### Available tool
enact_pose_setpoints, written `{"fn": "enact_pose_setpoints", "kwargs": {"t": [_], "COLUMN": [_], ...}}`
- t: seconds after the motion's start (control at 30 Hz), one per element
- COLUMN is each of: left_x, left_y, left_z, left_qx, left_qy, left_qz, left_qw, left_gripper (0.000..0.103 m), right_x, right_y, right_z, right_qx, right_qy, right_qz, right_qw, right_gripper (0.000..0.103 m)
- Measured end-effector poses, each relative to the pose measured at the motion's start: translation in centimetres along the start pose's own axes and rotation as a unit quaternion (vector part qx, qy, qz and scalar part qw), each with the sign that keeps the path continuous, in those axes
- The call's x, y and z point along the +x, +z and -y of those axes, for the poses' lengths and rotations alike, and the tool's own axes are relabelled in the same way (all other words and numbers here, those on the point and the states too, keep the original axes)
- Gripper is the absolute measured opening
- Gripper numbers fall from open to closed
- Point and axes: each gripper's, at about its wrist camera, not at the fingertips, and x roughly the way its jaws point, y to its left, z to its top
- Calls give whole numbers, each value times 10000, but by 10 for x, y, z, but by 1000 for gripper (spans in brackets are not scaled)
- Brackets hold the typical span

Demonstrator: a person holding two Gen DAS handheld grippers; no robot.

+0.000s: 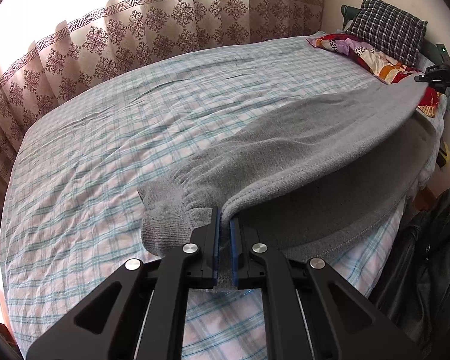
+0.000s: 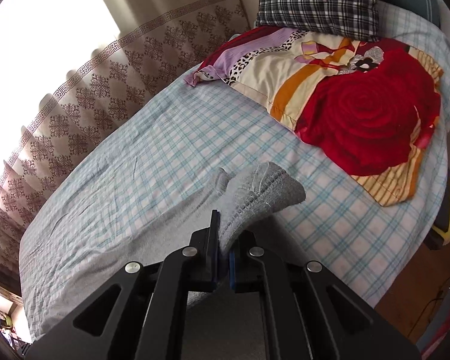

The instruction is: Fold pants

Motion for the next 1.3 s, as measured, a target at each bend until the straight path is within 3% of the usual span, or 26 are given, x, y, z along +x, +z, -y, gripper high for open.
{"fn": "enact_pose_setpoints", "kwargs": {"t": [0.27,0.57,0.83,1.07,1.3], "left_x": [5,14,7,14,18], "left_y": [-13,-26,-28,-36,-43], "left_z": [4,13,11,16,16], "left_qx": [67,246,147,163,151], "left_qy": [72,50,-13,-42,-82], "left_qz": [-97,-288,-260,-432,-542], "left_qw": [9999,9993,9996,9989,9984], "left_gripper": [6,6,6,6,10], "right_x": [-18,3,-9,14,19], "right_y": [-32,-73,-79,-94,-95], "right_z": [22,59,59,73,78], "right_qx": [82,409,242,346,469], "right_qy": [-41,-324,-417,-752,-784], "right_qz": [-29,-526,-442,-945,-1021], "right_qw": [10000,9973,9979,9921,9906], "right_gripper": [4,4,4,5,5]}}
